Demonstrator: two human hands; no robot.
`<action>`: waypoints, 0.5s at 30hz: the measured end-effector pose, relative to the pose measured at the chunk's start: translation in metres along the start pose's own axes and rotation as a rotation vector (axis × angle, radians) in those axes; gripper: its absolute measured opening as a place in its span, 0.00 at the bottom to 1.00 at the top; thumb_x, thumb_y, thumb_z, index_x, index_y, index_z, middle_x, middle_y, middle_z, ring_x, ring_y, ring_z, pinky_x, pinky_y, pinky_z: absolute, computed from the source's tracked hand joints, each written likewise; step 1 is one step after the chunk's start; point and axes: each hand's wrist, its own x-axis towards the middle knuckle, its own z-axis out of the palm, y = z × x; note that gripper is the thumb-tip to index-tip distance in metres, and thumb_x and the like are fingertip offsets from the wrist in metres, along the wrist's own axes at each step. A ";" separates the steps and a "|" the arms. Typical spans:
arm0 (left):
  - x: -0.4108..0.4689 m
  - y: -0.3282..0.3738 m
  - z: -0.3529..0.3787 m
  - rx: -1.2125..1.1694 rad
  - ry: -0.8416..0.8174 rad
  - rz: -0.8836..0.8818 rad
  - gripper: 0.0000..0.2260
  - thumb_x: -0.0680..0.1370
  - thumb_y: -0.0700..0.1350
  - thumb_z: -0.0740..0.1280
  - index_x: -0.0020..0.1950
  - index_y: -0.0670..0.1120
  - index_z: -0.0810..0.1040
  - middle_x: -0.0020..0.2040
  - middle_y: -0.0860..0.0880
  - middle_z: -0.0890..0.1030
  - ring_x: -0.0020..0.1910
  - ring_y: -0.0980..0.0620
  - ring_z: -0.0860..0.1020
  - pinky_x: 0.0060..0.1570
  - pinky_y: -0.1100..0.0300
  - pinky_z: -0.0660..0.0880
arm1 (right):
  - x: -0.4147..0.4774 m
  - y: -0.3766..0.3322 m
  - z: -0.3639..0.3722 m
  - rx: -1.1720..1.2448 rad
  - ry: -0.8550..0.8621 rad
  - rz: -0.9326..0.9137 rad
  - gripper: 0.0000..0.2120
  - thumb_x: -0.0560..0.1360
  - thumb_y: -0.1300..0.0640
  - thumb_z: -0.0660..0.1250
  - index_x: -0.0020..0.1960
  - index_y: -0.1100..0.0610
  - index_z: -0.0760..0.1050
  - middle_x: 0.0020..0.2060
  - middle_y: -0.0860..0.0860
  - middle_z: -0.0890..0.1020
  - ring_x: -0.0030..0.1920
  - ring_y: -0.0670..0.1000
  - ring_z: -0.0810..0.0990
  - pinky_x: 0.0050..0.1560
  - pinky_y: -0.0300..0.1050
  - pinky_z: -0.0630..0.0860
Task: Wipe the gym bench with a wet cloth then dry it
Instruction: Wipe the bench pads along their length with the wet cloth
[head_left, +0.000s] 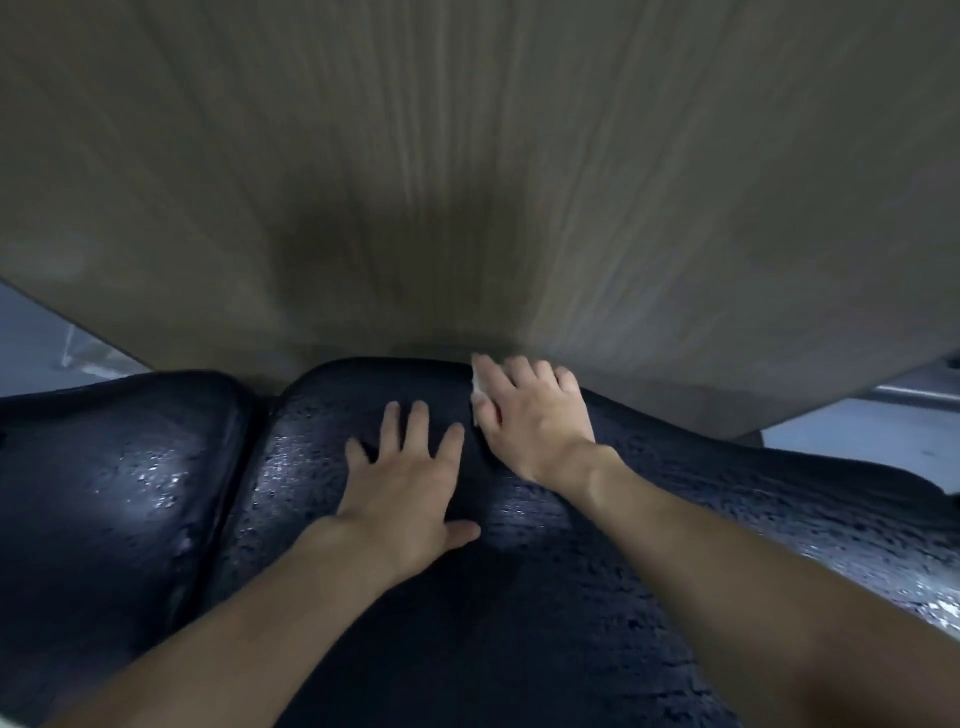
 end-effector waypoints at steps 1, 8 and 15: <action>0.003 0.008 0.000 0.016 -0.005 0.007 0.47 0.74 0.66 0.66 0.79 0.50 0.41 0.79 0.40 0.37 0.78 0.38 0.36 0.72 0.31 0.51 | -0.005 0.009 -0.001 0.008 0.003 0.016 0.21 0.82 0.44 0.46 0.73 0.47 0.59 0.64 0.51 0.74 0.62 0.57 0.72 0.65 0.55 0.64; 0.026 0.083 -0.007 0.040 -0.060 0.066 0.49 0.73 0.68 0.66 0.79 0.50 0.37 0.78 0.39 0.33 0.76 0.36 0.33 0.71 0.29 0.47 | -0.060 0.098 -0.007 0.081 -0.032 0.198 0.16 0.82 0.44 0.46 0.65 0.47 0.64 0.56 0.51 0.76 0.56 0.56 0.73 0.56 0.53 0.66; 0.028 0.157 -0.003 0.045 -0.066 0.129 0.52 0.72 0.67 0.67 0.79 0.47 0.36 0.77 0.37 0.32 0.76 0.36 0.32 0.71 0.29 0.45 | -0.091 0.128 -0.004 0.012 -0.031 0.351 0.21 0.82 0.45 0.44 0.65 0.50 0.67 0.60 0.52 0.76 0.62 0.58 0.72 0.68 0.59 0.62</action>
